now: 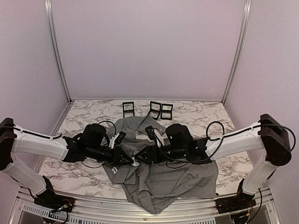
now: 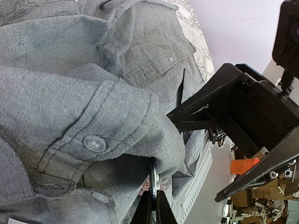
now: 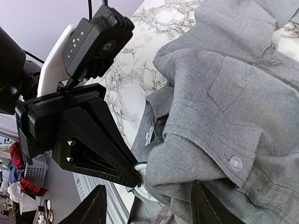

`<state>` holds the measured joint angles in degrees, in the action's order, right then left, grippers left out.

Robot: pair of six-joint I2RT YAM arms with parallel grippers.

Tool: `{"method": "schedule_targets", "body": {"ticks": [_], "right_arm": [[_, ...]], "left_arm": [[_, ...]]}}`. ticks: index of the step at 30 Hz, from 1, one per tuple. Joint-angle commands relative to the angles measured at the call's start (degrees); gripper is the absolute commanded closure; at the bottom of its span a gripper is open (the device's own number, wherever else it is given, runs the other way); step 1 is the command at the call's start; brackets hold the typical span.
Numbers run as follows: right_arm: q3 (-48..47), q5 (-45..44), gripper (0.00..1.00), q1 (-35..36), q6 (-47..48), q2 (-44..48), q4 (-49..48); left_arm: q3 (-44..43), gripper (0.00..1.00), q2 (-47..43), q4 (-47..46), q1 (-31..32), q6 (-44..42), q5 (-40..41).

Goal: Remove the brooch from the garment
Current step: Open the brooch with the flattened clothing.

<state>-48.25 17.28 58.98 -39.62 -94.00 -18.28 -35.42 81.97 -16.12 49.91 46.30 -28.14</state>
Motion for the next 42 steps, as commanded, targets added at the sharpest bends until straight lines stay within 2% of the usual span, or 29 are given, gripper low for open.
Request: {"method": "schedule_targets", "body": {"ticks": [1, 4, 16, 42], "right_arm": [[0.81, -0.58, 0.41, -0.82, -3.44, -0.99, -3.49], [0.87, -0.04, 0.42, -1.13, -3.79, -1.89, -3.86], [1.16, 1.54, 0.55, -1.9, -5.35, -4.45, -6.28], [2.71, 1.64, 0.64, -1.85, -5.53, -5.23, -7.51]], "left_arm": [[0.77, 1.0, -1.25, -5.16, -0.25, -0.39, -1.5], [0.99, 1.0, -1.46, -5.94, -0.2, -0.75, -1.5], [1.23, 1.0, -0.83, -8.16, -0.21, -0.5, -2.24], [3.95, 1.0, -0.05, -20.15, -0.3, 7.92, -2.31]]}}
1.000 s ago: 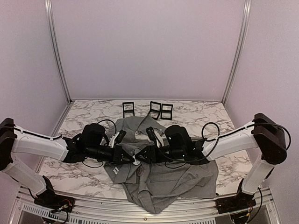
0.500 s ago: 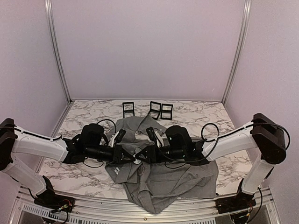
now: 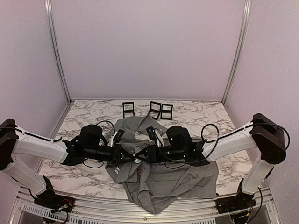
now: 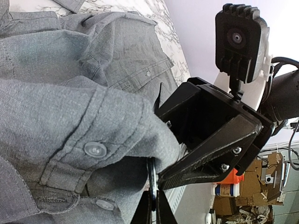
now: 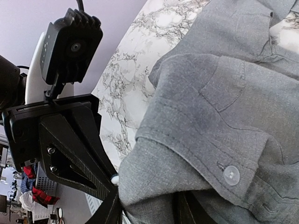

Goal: Remove the brooch from the garment
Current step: Open the brooch with the flattened clothing.

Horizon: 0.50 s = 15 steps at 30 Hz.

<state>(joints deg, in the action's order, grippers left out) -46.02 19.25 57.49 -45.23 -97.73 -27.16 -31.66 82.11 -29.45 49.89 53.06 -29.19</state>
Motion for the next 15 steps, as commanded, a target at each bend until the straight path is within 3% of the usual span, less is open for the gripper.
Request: {"method": "schedule_targets", "body": {"ticks": [1, 15], "right_arm": [[0.41, -0.3, 0.64, -0.38, 0.07, -1.57, 1.44], [0.34, -0.88, 0.7, -0.3, 0.84, -1.75, 2.24]], "left_arm": [[0.19, 1.0, -0.15, -7.04, -0.25, 1.36, -1.28], [1.34, 1.0, -0.75, -9.69, -0.83, 4.03, -1.61]]}}
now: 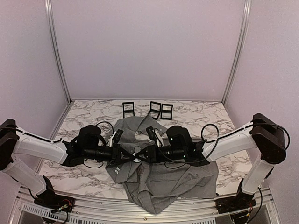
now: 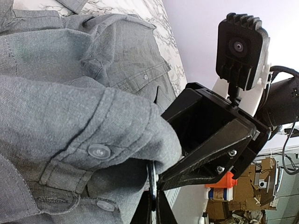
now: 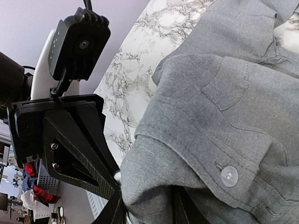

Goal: Remove the brooch from the garment
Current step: Open the brooch with the flattened clothing.

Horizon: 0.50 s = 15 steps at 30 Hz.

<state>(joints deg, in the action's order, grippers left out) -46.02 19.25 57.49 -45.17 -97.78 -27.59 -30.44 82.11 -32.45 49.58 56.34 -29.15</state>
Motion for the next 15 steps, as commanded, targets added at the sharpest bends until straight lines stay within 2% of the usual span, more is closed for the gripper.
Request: {"method": "schedule_targets", "body": {"ticks": [1, 9, 15], "right_arm": [[0.3, -1.0, 0.7, -0.31, 0.83, -1.71, 2.86], [0.04, -1.31, 0.72, -0.2, 1.71, -1.39, 4.06], [0.12, -1.83, 0.72, -0.22, 2.66, -0.46, 5.09]], "left_arm": [[0.17, 1.0, -0.73, -6.67, -0.58, 0.85, -1.66], [0.4, 1.0, -1.09, -4.16, -1.27, 0.41, -1.88], [-0.94, 1.0, -1.66, 3.12, -1.52, -3.22, -1.5]]}}
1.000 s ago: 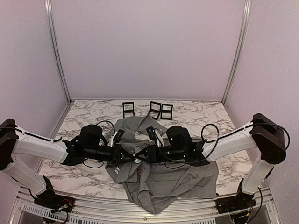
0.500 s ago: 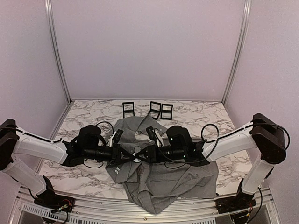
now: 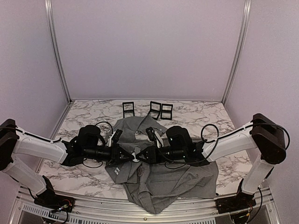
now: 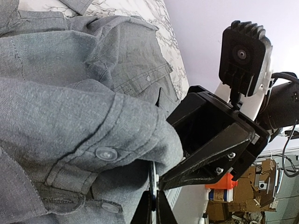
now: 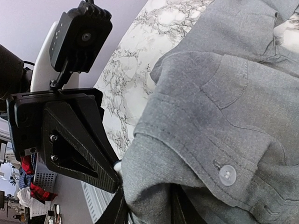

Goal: Remove the brooch from the garment
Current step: Open the brooch with the flattened clothing, then remove the brooch from the flattened clothing.

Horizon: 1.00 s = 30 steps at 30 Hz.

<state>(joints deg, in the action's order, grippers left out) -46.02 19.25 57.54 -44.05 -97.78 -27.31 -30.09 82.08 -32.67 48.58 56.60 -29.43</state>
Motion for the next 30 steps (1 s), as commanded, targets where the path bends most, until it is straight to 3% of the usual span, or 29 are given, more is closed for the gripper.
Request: {"method": "schedule_targets", "body": {"ticks": [1, 5, 15, 22, 30], "right_arm": [[0.08, -1.91, 0.72, -0.24, 1.7, -0.38, 5.06], [-0.4, -2.32, 0.72, -0.29, 2.67, 0.4, 6.7], [-2.71, -3.51, 0.66, 1.08, 5.69, 1.18, 10.59], [-2.52, -2.36, 0.5, 1.53, 4.67, -0.22, 7.5], [-1.38, -0.03, 0.51, 0.86, 2.11, -1.25, 2.92]], "left_arm": [[-1.63, 1.0, -1.64, 4.65, -0.57, -4.12, -1.03], [-2.67, 1.0, -1.44, 9.59, -0.64, -6.22, -0.72], [-3.5, 1.0, -1.0, 11.4, -0.65, -7.12, -0.63], [-3.92, 1.0, -0.8, 10.98, -0.62, -7.79, -2.25], [-4.01, 1.0, -1.04, 8.63, -0.62, -7.98, -4.24]]}}
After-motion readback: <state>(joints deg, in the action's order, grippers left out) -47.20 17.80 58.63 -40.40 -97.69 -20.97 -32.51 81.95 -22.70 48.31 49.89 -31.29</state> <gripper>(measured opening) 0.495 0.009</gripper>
